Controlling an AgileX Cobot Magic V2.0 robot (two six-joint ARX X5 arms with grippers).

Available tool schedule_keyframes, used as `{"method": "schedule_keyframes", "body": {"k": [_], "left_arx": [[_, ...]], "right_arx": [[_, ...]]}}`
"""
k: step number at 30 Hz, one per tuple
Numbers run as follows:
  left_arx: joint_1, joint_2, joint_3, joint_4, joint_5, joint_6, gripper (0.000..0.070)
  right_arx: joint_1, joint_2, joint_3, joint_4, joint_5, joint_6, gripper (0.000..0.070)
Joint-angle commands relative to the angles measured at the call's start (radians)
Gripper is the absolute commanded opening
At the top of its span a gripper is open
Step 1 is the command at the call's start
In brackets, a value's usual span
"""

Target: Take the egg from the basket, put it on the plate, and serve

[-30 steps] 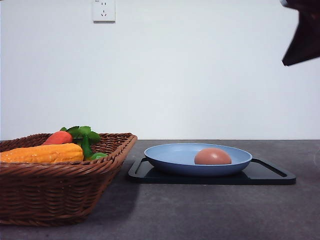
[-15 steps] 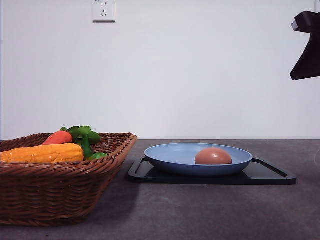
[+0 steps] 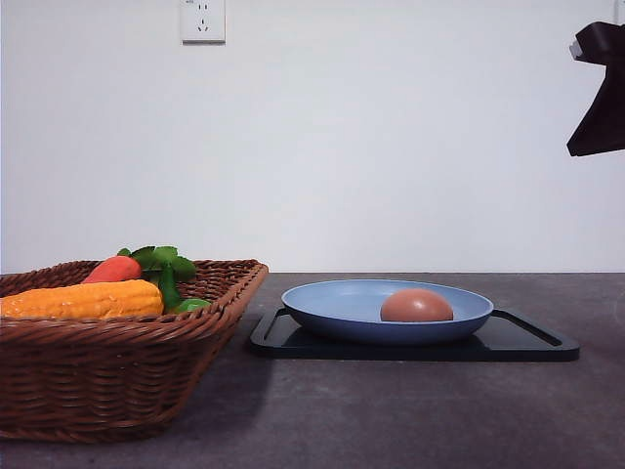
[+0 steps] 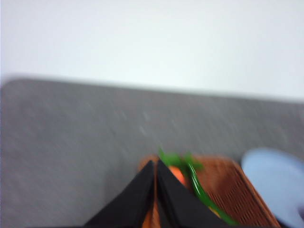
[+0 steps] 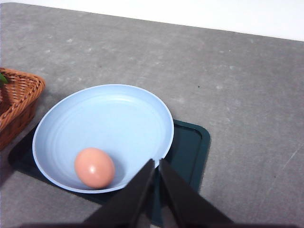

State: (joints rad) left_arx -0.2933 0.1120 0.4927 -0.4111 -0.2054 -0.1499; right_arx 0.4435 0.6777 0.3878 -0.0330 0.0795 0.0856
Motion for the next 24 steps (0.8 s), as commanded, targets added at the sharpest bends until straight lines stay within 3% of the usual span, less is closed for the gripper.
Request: {"method": "schedule_keyframes", "body": {"k": [1, 10, 15, 24], "left_arx": [[0.04, -0.043, 0.001, 0.006, 0.003, 0.034, 0.0], [0.244, -0.109, -0.145, 0.086, 0.004, 0.055, 0.0], [0.264, -0.109, -0.288, 0.163, 0.008, 0.048, 0.0], [0.265, -0.109, -0.416, 0.165, 0.008, 0.032, 0.0]], "right_arx": [[0.005, 0.005, 0.005, 0.011, 0.003, 0.006, 0.0], [0.005, 0.005, 0.005, 0.013, 0.003, 0.006, 0.0], [0.005, 0.005, 0.005, 0.014, 0.003, 0.006, 0.0], [0.005, 0.005, 0.005, 0.014, 0.003, 0.006, 0.0]]}}
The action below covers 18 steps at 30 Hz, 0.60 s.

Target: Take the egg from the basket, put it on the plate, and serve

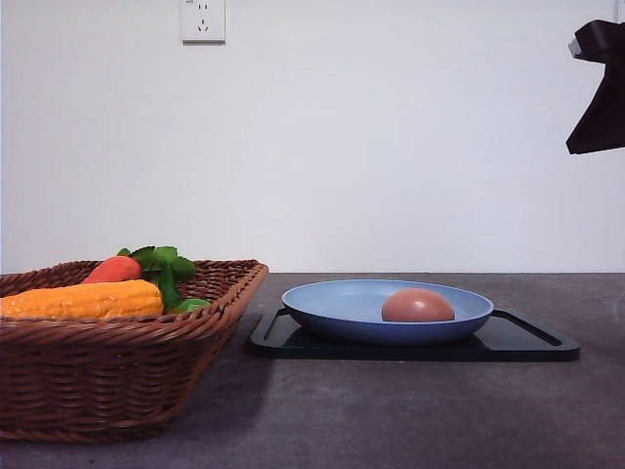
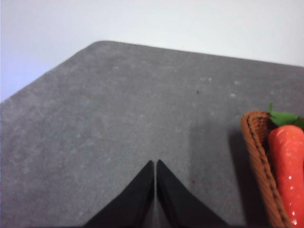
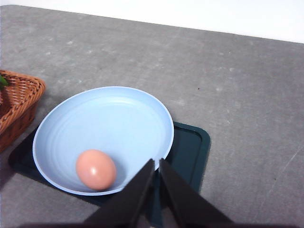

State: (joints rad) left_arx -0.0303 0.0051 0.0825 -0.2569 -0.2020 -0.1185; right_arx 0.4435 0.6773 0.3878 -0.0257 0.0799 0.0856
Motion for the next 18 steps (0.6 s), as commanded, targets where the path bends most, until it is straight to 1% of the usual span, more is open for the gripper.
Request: {"method": "schedule_keyframes", "body": {"k": [1, 6, 18], "left_arx": [[0.001, -0.002, -0.016, 0.011, 0.005, -0.003, 0.0], [0.001, -0.002, -0.045, 0.01, 0.005, -0.008, 0.0], [0.001, -0.002, -0.046, 0.011, 0.005, -0.006, 0.0]], "right_arx": [[0.005, 0.005, 0.005, 0.007, 0.003, 0.006, 0.0], [0.005, 0.005, 0.005, 0.008, 0.003, 0.006, 0.0], [0.005, 0.005, 0.005, 0.012, 0.003, 0.006, 0.0]]}}
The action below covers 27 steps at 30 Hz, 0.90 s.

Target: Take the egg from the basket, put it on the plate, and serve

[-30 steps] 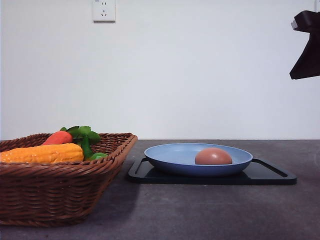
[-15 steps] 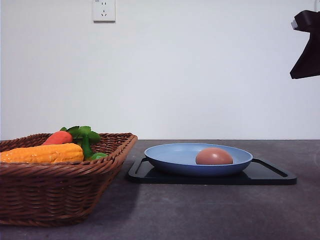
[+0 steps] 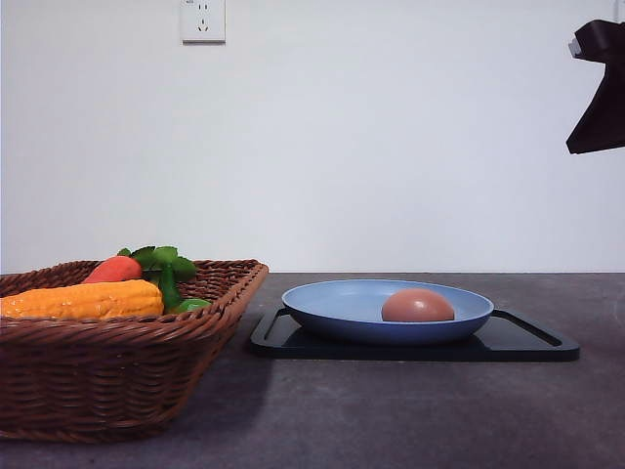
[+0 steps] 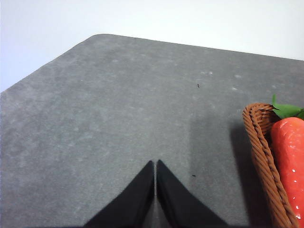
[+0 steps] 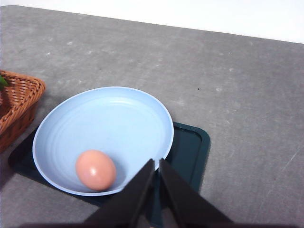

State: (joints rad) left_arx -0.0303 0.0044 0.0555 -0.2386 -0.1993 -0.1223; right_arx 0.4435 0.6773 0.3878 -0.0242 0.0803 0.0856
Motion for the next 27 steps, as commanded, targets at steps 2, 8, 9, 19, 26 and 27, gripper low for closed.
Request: {"method": "schedule_keyframes", "body": {"k": [2, 8, 9, 19, 26, 27], "left_arx": [[0.001, -0.001, -0.019, -0.007, 0.002, -0.002, 0.0], [0.001, -0.001, -0.019, -0.007, 0.002, -0.002, 0.0], [0.001, -0.001, -0.019, -0.007, 0.002, -0.002, 0.0], [0.001, -0.001, -0.019, -0.007, 0.002, -0.002, 0.0], [0.001, -0.001, -0.019, -0.007, 0.002, -0.002, 0.0], [0.001, -0.001, -0.019, -0.007, 0.002, -0.002, 0.0]], "right_arx": [[0.005, 0.005, 0.005, 0.011, 0.003, 0.006, 0.0], [0.005, 0.005, 0.005, 0.011, 0.003, 0.007, 0.0], [0.005, 0.005, 0.005, 0.011, 0.003, 0.006, 0.0], [0.004, -0.021, 0.005, -0.015, 0.005, 0.006, 0.0], [-0.092, -0.249, 0.001, -0.043, 0.041, -0.128, 0.0], [-0.125, -0.286, -0.002, -0.043, 0.04, -0.132, 0.0]]}}
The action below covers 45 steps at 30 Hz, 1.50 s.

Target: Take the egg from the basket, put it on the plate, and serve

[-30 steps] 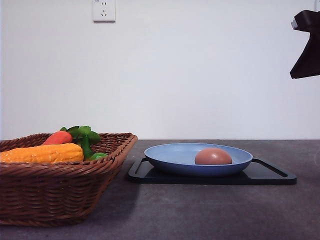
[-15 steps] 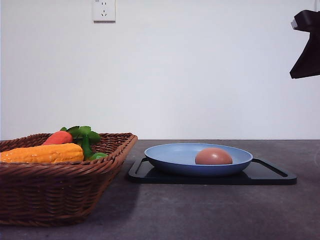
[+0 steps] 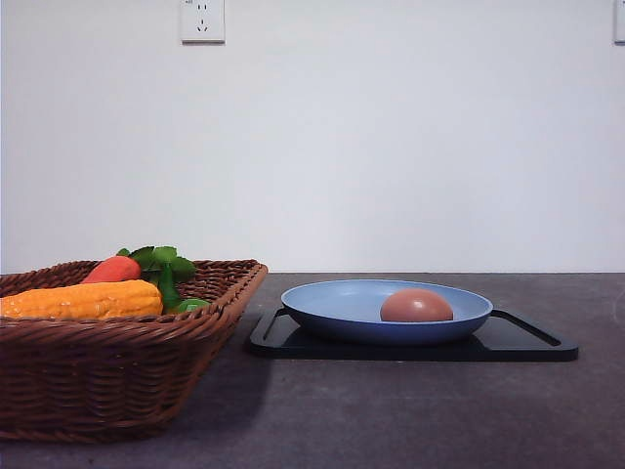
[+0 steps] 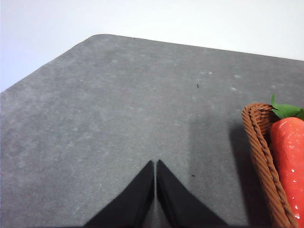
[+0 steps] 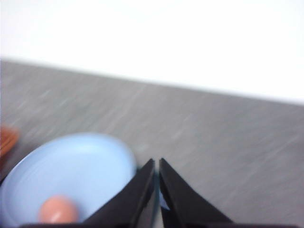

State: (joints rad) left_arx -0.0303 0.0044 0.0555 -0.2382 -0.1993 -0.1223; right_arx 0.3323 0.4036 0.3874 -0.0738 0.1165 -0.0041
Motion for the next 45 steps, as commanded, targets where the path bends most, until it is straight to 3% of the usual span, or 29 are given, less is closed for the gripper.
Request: {"method": "schedule_keyframes", "body": {"k": [1, 8, 14, 19, 27, 45], "left_arx": [[0.001, -0.001, -0.019, -0.008, 0.002, -0.002, 0.0], [0.001, -0.001, -0.019, -0.008, 0.002, -0.002, 0.0], [0.001, -0.001, -0.019, -0.008, 0.002, -0.002, 0.0], [0.001, -0.001, -0.019, -0.008, 0.002, -0.002, 0.0], [0.001, -0.001, -0.019, -0.008, 0.002, -0.002, 0.0], [0.001, -0.001, -0.019, -0.008, 0.002, -0.002, 0.0]], "right_arx": [[-0.042, -0.04, -0.005, 0.006, 0.005, -0.042, 0.0], [-0.222, -0.185, -0.081, 0.014, -0.009, -0.035, 0.0], [-0.301, -0.28, -0.228, 0.021, -0.15, -0.022, 0.0], [-0.31, -0.33, -0.327, 0.02, -0.198, -0.01, 0.0], [-0.309, -0.349, -0.377, -0.062, -0.196, 0.124, 0.0], [-0.309, -0.349, -0.376, -0.023, -0.195, 0.123, 0.0]]}}
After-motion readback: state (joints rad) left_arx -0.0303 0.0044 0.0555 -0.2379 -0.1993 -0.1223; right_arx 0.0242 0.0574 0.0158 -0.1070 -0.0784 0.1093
